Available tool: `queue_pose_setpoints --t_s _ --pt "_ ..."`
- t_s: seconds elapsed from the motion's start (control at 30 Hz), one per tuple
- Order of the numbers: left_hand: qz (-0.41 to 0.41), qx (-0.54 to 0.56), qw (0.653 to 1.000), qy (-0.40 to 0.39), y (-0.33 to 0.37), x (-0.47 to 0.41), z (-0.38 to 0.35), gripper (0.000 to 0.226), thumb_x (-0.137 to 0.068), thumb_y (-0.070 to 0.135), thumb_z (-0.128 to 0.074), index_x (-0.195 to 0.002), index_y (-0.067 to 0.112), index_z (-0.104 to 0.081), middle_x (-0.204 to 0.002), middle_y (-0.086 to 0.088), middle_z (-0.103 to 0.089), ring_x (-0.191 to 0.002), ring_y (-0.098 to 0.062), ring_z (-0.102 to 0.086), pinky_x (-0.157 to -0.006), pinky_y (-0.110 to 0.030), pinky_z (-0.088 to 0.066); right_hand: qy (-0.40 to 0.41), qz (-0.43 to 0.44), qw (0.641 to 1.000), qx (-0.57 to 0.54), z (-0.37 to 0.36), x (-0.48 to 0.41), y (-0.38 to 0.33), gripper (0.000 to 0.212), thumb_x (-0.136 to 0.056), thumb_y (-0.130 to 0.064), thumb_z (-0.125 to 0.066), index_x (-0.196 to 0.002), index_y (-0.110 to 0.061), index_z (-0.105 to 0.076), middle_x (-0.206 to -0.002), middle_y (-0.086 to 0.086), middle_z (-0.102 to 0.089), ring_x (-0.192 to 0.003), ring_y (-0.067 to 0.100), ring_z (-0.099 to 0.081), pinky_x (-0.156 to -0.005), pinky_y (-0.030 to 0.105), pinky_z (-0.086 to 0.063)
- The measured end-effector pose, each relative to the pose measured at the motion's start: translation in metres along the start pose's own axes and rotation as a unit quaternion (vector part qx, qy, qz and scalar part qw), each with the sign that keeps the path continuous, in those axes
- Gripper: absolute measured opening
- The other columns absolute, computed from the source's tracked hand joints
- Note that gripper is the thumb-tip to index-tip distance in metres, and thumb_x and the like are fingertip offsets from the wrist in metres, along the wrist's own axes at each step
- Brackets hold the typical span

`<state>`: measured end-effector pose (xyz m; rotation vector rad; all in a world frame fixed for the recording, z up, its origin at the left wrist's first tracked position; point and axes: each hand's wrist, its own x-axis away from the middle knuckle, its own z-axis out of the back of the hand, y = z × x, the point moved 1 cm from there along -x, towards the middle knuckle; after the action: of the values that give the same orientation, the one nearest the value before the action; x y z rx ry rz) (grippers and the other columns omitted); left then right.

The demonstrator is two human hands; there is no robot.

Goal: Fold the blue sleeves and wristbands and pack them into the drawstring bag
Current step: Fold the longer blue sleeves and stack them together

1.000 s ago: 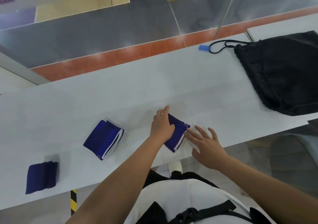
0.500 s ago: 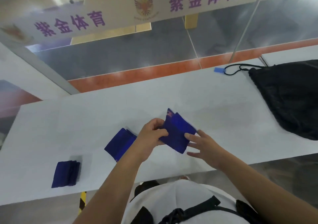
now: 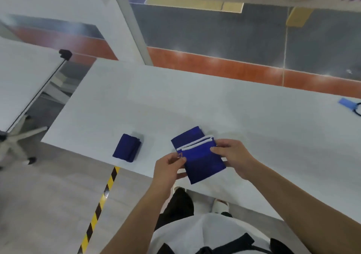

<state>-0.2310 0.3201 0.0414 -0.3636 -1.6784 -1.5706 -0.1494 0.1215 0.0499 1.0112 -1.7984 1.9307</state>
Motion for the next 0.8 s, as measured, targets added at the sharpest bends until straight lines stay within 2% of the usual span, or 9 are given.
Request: queue_pose_setpoints --t_s 0.13,0.3,0.4,0.57,0.67,0.8 --pt "-0.01 0.05 0.998 0.026 0.021 -0.026 0.02 0.013 -0.091 0.006 -0.069 -0.104 0.009 -0.067 -0.103 -0.012 -0.073 -0.092 -0.028 -0.073 -0.069 -0.036 -0.063 0.022 0.003 0.997 0.078 -0.027 -0.039 -0.033 0.014 -0.085 0.004 -0.068 -0.098 0.002 -0.073 -0.09 0.017 -0.07 -0.078 0.027 -0.066 -0.072 0.042 -0.057" --pt "0.002 0.062 0.998 0.022 0.025 -0.06 0.026 0.017 -0.088 -0.003 -0.068 -0.099 0.009 -0.065 -0.106 -0.015 -0.071 -0.095 -0.03 -0.072 -0.069 -0.035 -0.062 0.092 -0.018 0.984 0.149 -0.044 -0.08 -0.036 0.011 -0.073 -0.002 -0.077 -0.083 -0.006 -0.075 -0.081 0.019 -0.071 -0.07 0.028 -0.065 -0.077 0.053 -0.059" --pt "0.007 0.047 0.998 0.037 0.02 -0.074 0.025 0.02 -0.086 -0.004 -0.07 -0.096 0.011 -0.062 -0.105 -0.017 -0.07 -0.094 -0.033 -0.071 -0.068 -0.036 -0.06 0.131 -0.017 0.971 0.198 -0.05 -0.089 -0.03 0.008 -0.072 -0.007 -0.077 -0.072 -0.015 -0.074 -0.074 0.01 -0.071 -0.068 0.025 -0.065 -0.071 0.043 -0.059" --pt "0.004 -0.029 0.999 0.039 0.011 -0.085 0.021 0.022 -0.084 0.0 -0.071 -0.096 0.013 -0.059 -0.101 -0.015 -0.069 -0.093 -0.035 -0.071 -0.077 -0.047 -0.062 0.162 -0.013 0.955 0.249 -0.055 -0.088 -0.022 0.01 -0.078 -0.011 -0.073 -0.077 -0.021 -0.072 -0.08 0.003 -0.072 -0.072 0.021 -0.066 -0.069 0.034 -0.054" --pt "0.006 -0.057 0.998 0.032 0.007 -0.088 0.019 0.025 -0.083 0.005 -0.074 -0.1 0.012 -0.058 -0.096 -0.01 -0.069 -0.086 -0.031 -0.071 -0.081 -0.051 -0.06 0.174 0.001 0.947 0.268 -0.053 -0.087 -0.019 0.01 -0.077 -0.011 -0.07 -0.08 -0.019 -0.074 -0.082 0.003 -0.074 -0.076 0.023 -0.068 -0.07 0.035 -0.054" --pt "0.003 -0.088 0.996 0.032 0.002 -0.089 0.016 0.031 -0.078 0.013 -0.079 -0.092 0.021 -0.052 -0.09 -0.003 -0.068 -0.086 -0.028 -0.07 -0.083 -0.052 -0.059 0.174 -0.002 0.939 0.296 -0.048 -0.087 -0.012 0.012 -0.08 -0.012 -0.068 -0.089 -0.019 -0.072 -0.088 0.002 -0.073 -0.082 0.025 -0.067 -0.075 0.038 -0.056"
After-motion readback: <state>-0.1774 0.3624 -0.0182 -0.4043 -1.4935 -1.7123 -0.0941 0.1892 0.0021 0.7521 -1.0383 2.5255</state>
